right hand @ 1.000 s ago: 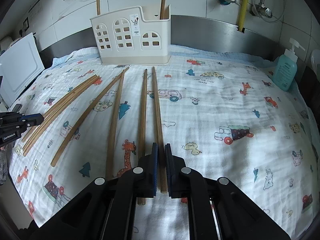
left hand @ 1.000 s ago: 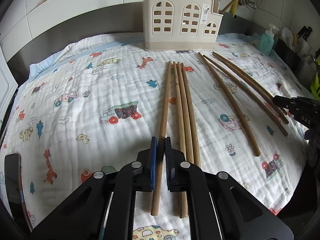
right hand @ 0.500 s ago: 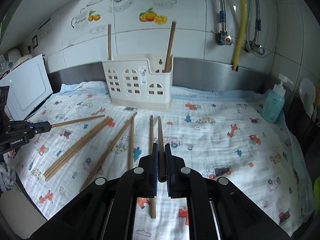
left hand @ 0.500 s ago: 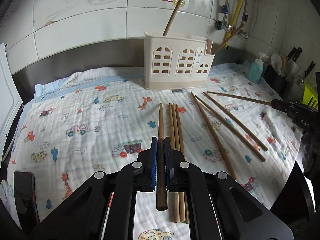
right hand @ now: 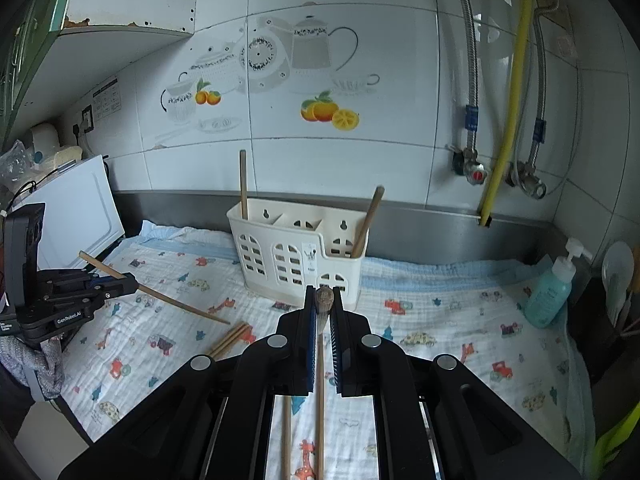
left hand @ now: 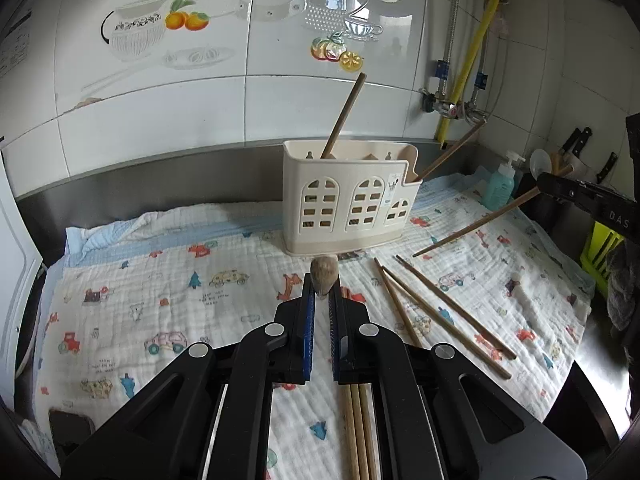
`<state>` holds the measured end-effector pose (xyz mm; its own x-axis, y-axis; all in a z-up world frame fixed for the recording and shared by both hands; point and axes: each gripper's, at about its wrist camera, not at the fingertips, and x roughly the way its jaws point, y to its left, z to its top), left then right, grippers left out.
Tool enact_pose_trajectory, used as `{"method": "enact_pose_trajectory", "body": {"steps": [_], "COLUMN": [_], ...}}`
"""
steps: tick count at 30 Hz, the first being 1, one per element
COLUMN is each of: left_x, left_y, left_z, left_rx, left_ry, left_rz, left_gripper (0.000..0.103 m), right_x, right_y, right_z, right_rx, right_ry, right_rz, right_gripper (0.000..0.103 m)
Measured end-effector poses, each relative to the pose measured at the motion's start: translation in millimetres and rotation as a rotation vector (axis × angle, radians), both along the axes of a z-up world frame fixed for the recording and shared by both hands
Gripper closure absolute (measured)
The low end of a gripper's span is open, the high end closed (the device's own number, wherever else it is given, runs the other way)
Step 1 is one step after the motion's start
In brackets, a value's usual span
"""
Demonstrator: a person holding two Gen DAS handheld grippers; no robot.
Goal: Organize utensils
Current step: 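Lift both held chopsticks upright toward the cream holder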
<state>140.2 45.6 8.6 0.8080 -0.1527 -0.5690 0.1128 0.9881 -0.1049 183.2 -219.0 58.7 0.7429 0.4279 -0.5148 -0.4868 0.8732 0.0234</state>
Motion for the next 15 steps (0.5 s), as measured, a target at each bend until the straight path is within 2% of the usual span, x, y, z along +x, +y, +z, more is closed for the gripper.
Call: {"method": "enact_pose_trajectory", "body": {"steps": [10,15], "left_x": [29.1,40.8], "left_y": [4.6,6.9], "left_z": [42.3,75.3], "left_rx": [0.028,0.038], "left_ry": [-0.061,-0.134], "left_rz": [-0.017,-0.004], "left_gripper": [0.098,0.098], "right_x": [20.7,34.3], "right_y": [10.4,13.6], "right_z": [72.8,96.8], "right_rx": [-0.011,-0.036], "right_ry": [-0.078,-0.109], "right_rz": [0.048,0.03], "right_gripper": [0.097,0.097]}}
